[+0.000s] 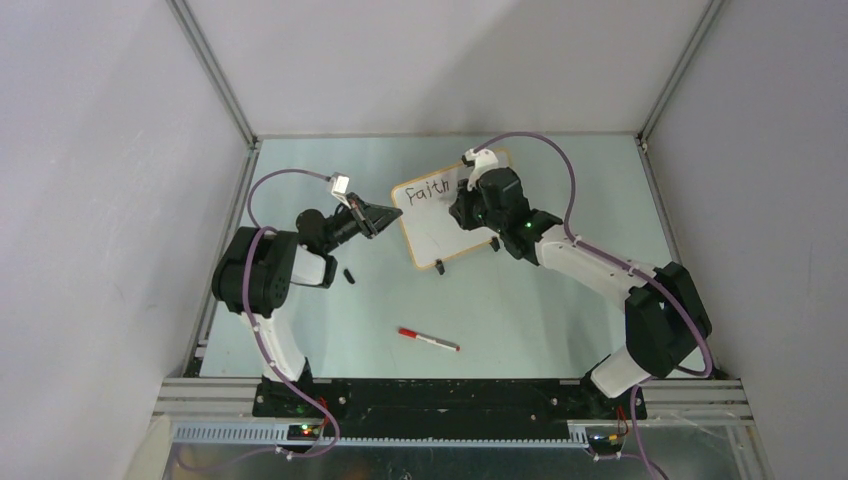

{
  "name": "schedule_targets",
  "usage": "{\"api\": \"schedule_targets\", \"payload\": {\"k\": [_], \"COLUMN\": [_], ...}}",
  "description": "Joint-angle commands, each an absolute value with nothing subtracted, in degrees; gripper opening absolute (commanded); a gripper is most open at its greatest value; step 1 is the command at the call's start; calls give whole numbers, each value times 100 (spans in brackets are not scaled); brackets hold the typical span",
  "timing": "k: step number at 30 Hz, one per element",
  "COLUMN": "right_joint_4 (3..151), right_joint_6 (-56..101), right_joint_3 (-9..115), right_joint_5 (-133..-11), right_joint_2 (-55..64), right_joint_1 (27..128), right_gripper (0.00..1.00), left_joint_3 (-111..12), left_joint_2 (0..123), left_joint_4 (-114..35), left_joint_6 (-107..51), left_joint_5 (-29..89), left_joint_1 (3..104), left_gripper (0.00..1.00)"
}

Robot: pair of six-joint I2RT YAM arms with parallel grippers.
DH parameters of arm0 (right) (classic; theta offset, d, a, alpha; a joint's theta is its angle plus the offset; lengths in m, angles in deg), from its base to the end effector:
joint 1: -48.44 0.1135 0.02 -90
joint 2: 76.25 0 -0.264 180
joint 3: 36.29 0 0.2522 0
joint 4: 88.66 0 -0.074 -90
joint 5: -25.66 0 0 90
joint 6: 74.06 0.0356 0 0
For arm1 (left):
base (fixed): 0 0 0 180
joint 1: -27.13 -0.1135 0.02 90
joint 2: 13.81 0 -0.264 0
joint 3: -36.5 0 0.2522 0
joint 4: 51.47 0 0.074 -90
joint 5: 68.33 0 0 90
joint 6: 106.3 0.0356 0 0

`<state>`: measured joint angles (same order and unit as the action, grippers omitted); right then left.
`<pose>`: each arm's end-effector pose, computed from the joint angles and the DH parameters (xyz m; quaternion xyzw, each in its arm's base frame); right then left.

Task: Write a sentence on the whiteboard

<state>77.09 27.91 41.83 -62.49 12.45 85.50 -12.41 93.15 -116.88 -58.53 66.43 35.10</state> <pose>0.2891 0.2169 0.2851 -0.1745 0.8243 0.2111 0.4956 0.3223 -0.0704 0.1647 0.0934 0.6677 -0.5222 0.5222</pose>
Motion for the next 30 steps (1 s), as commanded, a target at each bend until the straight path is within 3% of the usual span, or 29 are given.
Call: {"api": "schedule_targets", "payload": {"k": [1,30], "right_joint_4": [7595,7427], "right_joint_6": [2816,2792], "right_joint_3": [4497,4823], "right_joint_5": [-6250,-5546], "right_joint_2": [1311,1630], "right_joint_1": [8587,8750], "right_gripper": [0,0], "left_joint_3": [-1215,-1215], "left_joint_2": [9288,9279], "left_joint_4": [-11929,-11928], "left_joint_6": [-5768,-5743], "left_joint_5": [6725,6698], "left_joint_1": [3478,3483], "left_gripper": [0,0]}}
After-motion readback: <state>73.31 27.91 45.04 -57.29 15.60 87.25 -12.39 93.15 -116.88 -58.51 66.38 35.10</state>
